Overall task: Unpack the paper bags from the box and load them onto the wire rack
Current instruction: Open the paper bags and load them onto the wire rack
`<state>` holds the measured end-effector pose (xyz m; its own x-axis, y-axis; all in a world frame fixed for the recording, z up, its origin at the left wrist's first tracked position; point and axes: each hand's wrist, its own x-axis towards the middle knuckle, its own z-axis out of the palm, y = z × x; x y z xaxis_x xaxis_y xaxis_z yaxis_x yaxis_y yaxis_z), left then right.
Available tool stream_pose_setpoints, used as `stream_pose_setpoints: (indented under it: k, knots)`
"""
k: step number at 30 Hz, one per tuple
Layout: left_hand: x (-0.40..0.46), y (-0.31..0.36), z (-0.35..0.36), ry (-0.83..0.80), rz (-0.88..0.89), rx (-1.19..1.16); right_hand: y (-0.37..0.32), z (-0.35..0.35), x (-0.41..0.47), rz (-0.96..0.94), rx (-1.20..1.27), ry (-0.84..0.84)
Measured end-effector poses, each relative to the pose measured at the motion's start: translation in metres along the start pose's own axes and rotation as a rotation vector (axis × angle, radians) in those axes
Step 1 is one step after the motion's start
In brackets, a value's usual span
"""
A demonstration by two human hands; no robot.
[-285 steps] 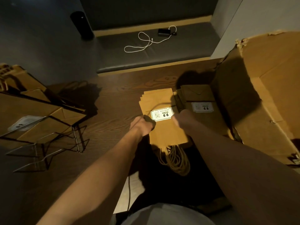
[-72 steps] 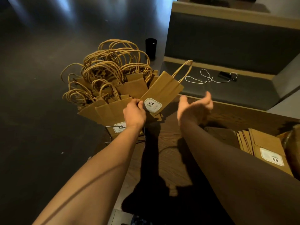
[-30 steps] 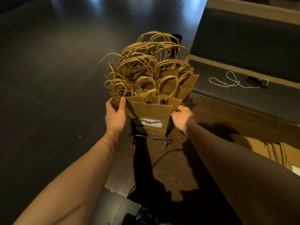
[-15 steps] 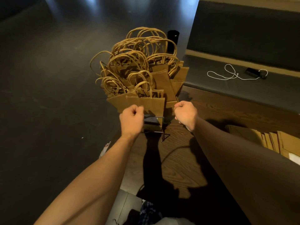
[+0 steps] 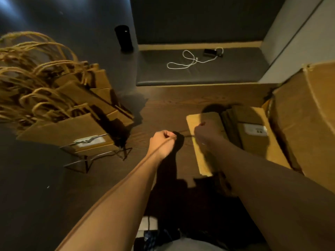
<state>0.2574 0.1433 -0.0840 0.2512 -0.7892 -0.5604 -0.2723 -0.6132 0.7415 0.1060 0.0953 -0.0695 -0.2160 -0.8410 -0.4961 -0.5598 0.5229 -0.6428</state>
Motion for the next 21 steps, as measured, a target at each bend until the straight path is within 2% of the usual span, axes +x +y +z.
stream_pose_setpoints:
  k: [5,10,13,21]
  knots:
    - [0.004,-0.001,0.063,-0.139,-0.08,0.12,0.054,-0.045,0.013,0.14,-0.061,0.037]
    - [-0.004,0.004,0.105,-0.21,-0.16,0.112,0.088,-0.059,0.025,0.21,-0.048,-0.035]
    - [-0.005,0.007,0.118,-0.202,-0.174,0.091,0.095,-0.062,0.032,0.172,-0.071,-0.038]
    - [-0.003,0.024,0.12,-0.117,-0.212,0.213,0.083,-0.066,0.032,0.138,-0.184,0.006]
